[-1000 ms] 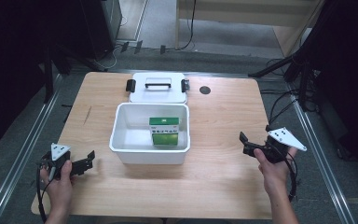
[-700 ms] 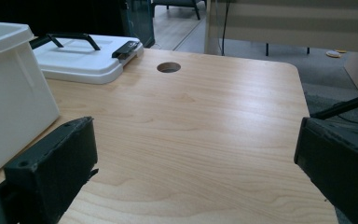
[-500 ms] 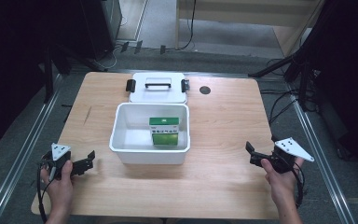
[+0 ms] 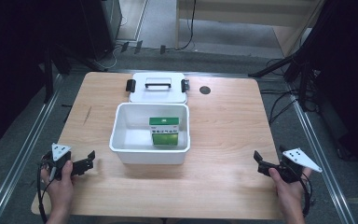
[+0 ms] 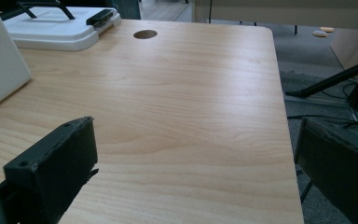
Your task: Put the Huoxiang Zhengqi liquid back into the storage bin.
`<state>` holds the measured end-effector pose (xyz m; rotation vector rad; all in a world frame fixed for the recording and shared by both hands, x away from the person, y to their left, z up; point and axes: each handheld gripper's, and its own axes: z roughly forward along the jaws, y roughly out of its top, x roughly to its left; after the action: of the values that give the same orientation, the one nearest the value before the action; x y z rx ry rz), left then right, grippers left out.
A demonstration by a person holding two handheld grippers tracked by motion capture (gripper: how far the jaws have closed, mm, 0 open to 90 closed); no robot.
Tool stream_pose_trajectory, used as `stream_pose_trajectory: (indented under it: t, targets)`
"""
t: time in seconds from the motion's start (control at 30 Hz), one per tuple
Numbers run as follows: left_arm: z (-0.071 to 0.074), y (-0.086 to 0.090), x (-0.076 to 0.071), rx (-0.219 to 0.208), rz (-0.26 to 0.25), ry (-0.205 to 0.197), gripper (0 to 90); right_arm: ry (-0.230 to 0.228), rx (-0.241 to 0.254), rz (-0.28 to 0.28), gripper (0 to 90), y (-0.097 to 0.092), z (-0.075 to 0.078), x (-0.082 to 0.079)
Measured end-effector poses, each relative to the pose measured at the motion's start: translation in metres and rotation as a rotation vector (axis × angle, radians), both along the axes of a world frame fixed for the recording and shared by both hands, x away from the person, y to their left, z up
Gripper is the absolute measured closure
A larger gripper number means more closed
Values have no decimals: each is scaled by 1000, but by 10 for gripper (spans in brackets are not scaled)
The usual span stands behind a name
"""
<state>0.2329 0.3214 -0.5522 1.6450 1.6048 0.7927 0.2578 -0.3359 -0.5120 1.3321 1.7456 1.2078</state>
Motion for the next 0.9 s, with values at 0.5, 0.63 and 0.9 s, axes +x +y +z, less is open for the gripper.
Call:
stream_pose_trajectory:
  t: [0.5,0.63,0.9]
  targets:
    - [0,0,0,2,-1,0,17,34,11,-28,0,-21,-19,-18]
    - [0,0,0,1,-2,0,17,44,14,-33,0,-25,-26,-22]
    - [0,0,0,2,-7,1,17,13,12,-48,0,-24,-30,-28]
